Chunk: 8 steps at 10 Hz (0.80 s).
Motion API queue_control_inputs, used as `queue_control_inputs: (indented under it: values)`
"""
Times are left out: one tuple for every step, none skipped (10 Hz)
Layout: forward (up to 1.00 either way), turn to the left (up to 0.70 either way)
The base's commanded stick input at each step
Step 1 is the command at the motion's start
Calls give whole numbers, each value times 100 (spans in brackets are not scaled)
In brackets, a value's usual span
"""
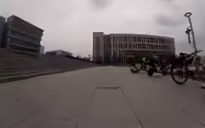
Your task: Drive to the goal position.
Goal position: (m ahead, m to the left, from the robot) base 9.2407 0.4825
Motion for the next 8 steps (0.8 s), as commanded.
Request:
queue_control_inputs:
  values:
    - [100, -2]
    - [100, -27]
    - [100, -27]
    - [100, -27]
    - [100, -27]
    - [100, -27]
    - [100, -27]
    - [100, -7]
